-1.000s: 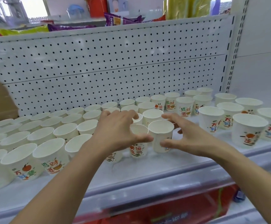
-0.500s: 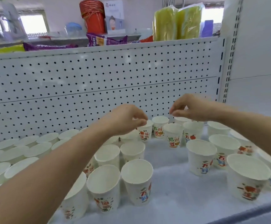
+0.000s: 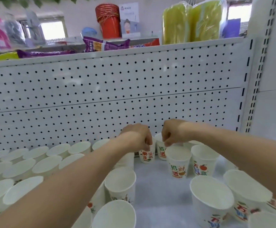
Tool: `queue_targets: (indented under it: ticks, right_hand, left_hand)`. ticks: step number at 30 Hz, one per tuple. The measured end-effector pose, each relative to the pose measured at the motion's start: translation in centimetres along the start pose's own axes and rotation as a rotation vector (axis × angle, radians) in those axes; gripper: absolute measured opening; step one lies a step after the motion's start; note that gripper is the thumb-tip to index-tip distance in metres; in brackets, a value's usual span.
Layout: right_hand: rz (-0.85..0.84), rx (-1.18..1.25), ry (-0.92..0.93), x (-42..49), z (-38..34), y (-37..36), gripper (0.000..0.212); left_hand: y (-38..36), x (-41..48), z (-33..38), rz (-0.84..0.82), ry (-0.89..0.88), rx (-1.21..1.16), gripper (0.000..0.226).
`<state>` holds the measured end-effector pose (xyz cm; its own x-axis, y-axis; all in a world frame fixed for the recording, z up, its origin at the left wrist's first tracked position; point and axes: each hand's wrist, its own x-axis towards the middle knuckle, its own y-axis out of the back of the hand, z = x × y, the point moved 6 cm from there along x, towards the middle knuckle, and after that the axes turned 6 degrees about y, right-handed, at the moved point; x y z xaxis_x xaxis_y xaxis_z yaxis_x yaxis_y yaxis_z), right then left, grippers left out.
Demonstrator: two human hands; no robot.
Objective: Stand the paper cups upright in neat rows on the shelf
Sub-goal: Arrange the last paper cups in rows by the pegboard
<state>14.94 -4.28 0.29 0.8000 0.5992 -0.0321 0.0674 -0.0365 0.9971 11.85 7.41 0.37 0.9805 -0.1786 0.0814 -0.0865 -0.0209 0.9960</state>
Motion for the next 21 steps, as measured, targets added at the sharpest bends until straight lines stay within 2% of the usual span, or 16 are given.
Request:
queue_targets:
  ticks: [3,5,7,10,12,14,17,19,21]
  right_hand:
    - [-0.001,0.02,0.033,0.1,0.3,-0.3,0.002]
    - [0.004,0.03,0.049,-0.1,0.4,-0.3,0.01]
    - [0.082,0.06,0.075,-1.0,0.6,0.7,0.017]
    - [0.208,0.178,0.105,-4.5,1.4,3.1,0.016]
    - [0.162,0.201,0.084,-7.3,2.3,3.7,0.02]
    - [0.064,0.144,0.01,-9.3,3.4,3.4,0.034]
    - [-0.003,-0.009,-0.16,-10.7,5.1,2.4,0.069]
    - [-0.003,-0.067,-0.232,-10.9,5.4,1.9,0.087]
    - [-0.006,-0.057,-0.262,-10.8,5.1,1.2,0.096]
  left_hand:
    - [-0.3,0.4,0.1,-0.009,0.004,-0.02,0.023]
    - [-0.3,0.5,0.0,-0.01,0.007,-0.032,0.025]
    - [0.2,0.1,-0.1,0.026,-0.009,-0.068,0.03]
    - [1.7,-1.3,0.8,0.112,-0.103,-0.256,0.032]
    - [2.0,-2.5,2.2,0.06,-0.149,-0.422,0.039]
    - [1.8,-2.9,3.8,-0.012,-0.142,-0.454,0.055]
    - [1.1,-2.6,6.1,-0.067,-0.12,-0.317,0.078]
    - [0.6,-2.2,7.0,-0.067,-0.119,-0.257,0.08]
    - [0.3,-2.0,7.4,-0.059,-0.124,-0.233,0.078]
